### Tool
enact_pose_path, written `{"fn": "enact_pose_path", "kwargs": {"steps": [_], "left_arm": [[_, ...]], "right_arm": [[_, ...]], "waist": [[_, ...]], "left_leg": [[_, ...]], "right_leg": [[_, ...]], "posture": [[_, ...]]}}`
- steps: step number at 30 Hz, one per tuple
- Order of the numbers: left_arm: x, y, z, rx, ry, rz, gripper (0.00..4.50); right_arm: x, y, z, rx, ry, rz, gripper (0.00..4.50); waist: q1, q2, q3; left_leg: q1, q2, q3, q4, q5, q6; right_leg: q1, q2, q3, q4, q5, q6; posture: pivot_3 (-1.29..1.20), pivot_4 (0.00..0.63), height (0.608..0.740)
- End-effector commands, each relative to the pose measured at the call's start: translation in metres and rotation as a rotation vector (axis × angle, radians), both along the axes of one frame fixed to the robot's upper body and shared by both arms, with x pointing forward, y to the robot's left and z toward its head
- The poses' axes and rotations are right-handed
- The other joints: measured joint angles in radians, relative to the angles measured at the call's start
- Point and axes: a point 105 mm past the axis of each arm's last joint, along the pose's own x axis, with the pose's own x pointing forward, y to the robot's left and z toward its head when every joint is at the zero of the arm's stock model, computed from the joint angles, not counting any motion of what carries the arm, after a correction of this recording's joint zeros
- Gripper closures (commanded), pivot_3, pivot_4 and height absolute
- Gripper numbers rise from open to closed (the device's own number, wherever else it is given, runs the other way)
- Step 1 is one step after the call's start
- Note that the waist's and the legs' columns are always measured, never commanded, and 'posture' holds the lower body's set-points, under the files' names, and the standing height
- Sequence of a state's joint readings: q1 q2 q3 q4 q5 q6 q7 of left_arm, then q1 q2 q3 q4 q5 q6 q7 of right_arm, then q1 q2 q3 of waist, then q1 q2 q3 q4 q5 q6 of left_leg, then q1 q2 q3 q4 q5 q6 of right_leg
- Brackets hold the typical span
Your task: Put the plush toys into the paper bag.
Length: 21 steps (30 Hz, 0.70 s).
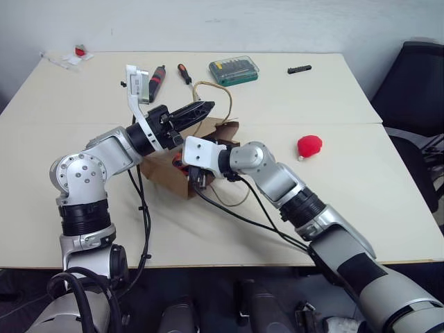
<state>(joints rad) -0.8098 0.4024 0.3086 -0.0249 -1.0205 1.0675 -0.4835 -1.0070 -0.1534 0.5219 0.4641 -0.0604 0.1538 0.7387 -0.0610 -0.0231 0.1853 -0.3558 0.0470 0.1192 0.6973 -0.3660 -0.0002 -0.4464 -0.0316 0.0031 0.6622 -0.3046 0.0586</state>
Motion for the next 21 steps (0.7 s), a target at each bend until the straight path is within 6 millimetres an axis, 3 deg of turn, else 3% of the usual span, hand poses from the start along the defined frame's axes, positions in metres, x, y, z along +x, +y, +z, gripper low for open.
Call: {"fn": "enact_pose_path", "kwargs": {"steps": [1, 3, 9, 11, 16, 21], "left_arm": [[-0.004, 0.005, 0.019, -0.034, -0.064, 0.013, 4.50], [-0.001, 0.008, 0.020, -0.039, -0.060, 0.029, 4.50], [0.008, 0.019, 0.020, -0.054, -0.044, 0.093, 4.50], [0.011, 0.021, 0.019, -0.059, -0.039, 0.103, 4.50], [0.010, 0.018, 0.015, -0.055, -0.032, 0.087, 4.50], [0.007, 0.018, 0.010, -0.047, -0.025, 0.075, 4.50]], "right_arm": [[0.011, -0.008, 0.004, 0.092, 0.000, -0.070, 2.84], [0.010, -0.011, 0.008, 0.132, 0.010, -0.071, 2.16], [-0.023, -0.033, 0.042, 0.334, 0.142, -0.048, 0.05], [-0.040, -0.053, 0.052, 0.380, 0.174, -0.060, 0.01], [-0.086, -0.128, 0.064, 0.485, 0.259, -0.185, 0.01], [-0.109, -0.248, 0.052, 0.537, 0.283, -0.659, 0.01]], "waist": [[0.002, 0.000, 0.000], [0.001, 0.000, 0.000], [0.003, 0.000, 0.000], [0.005, 0.000, 0.000], [0.029, 0.000, 0.000], [0.042, 0.000, 0.000]], "left_leg": [[0.000, 0.000, 0.000, 0.000, 0.000, 0.000], [0.000, 0.000, 0.000, 0.000, 0.000, 0.000], [-0.001, 0.000, -0.001, -0.001, 0.000, 0.000], [-0.001, 0.000, -0.002, -0.001, 0.000, 0.000], [-0.003, -0.001, -0.004, -0.001, 0.000, 0.000], [-0.003, -0.002, -0.005, -0.001, 0.000, 0.000]], "right_leg": [[0.000, 0.000, 0.000, 0.000, 0.000, 0.000], [0.000, 0.000, 0.000, 0.000, 0.000, 0.000], [0.000, 0.000, -0.001, 0.000, 0.000, 0.000], [0.000, 0.000, -0.001, 0.000, 0.000, 0.000], [0.000, -0.001, -0.003, -0.002, 0.000, 0.000], [0.002, -0.001, -0.004, -0.006, 0.000, 0.000]], "posture": [[0.00, 0.150, 0.740], [0.00, 0.150, 0.740], [0.00, 0.150, 0.740], [0.00, 0.150, 0.740], [0.00, 0.150, 0.740], [0.00, 0.150, 0.740]]}}
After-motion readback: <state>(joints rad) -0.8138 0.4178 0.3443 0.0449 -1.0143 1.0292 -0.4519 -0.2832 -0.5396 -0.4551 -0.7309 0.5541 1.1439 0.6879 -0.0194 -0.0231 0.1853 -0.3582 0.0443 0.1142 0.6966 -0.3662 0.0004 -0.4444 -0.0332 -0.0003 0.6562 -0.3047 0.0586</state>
